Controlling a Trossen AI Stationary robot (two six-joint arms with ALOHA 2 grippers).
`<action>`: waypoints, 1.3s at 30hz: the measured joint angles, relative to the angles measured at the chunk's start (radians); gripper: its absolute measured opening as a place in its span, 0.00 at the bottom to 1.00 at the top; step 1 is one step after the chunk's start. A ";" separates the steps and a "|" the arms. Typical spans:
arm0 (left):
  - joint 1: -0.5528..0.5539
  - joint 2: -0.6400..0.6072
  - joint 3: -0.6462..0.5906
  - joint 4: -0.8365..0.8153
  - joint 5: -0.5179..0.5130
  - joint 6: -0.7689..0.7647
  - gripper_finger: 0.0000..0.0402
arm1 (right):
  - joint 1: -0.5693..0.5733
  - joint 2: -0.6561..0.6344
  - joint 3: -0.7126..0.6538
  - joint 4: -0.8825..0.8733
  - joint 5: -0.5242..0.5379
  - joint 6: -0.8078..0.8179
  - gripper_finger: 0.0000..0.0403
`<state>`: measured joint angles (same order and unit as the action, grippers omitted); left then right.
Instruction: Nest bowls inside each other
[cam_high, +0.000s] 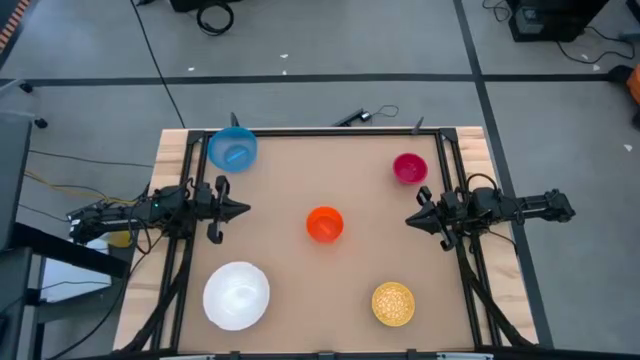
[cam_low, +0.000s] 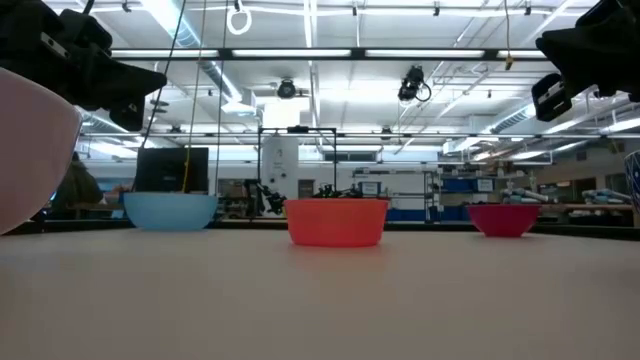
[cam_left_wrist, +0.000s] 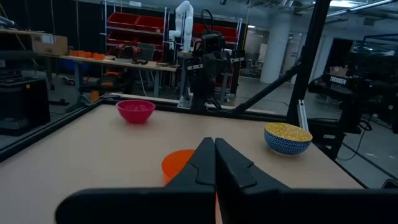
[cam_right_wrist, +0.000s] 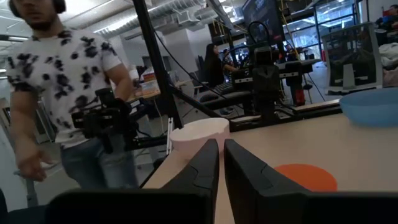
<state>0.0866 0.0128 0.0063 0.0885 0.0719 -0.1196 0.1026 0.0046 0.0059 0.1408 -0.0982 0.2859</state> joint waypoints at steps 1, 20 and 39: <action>0.000 0.000 0.000 0.000 0.000 0.000 0.00 | 0.000 0.000 0.000 0.000 0.000 0.000 0.09; 0.000 0.035 0.000 -0.038 -0.275 -0.363 0.00 | 0.000 0.000 0.000 0.000 0.000 0.000 0.09; -0.040 0.643 0.612 -0.740 -0.252 -0.466 0.04 | -0.031 0.039 0.000 0.488 1.036 0.467 0.09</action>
<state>0.0471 0.6554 0.6184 -0.6513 -0.1798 -0.5856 0.0717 0.0441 0.0059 0.6290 0.9374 0.7529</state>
